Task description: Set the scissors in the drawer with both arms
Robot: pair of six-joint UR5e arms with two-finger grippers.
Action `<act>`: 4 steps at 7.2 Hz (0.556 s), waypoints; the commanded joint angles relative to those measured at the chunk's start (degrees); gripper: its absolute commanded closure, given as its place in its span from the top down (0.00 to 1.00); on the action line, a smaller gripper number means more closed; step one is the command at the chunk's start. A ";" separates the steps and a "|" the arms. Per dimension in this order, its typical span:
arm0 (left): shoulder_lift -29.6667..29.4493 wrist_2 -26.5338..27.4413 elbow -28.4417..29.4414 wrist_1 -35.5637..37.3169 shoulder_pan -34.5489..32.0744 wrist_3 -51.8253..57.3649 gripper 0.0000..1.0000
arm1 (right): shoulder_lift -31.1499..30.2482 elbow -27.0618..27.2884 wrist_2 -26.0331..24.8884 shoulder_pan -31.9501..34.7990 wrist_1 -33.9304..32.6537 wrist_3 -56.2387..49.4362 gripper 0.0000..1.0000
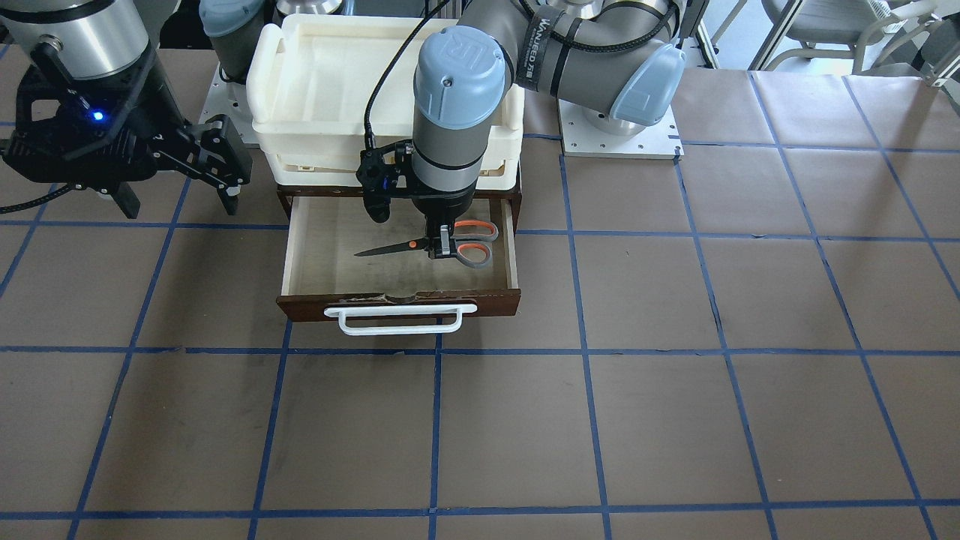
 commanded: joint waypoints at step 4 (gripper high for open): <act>-1.84 0.08 -0.38 2.05 -0.48 -0.42 0.00 | 0.00 0.29 0.07 0.00 0.07 -0.15 1.00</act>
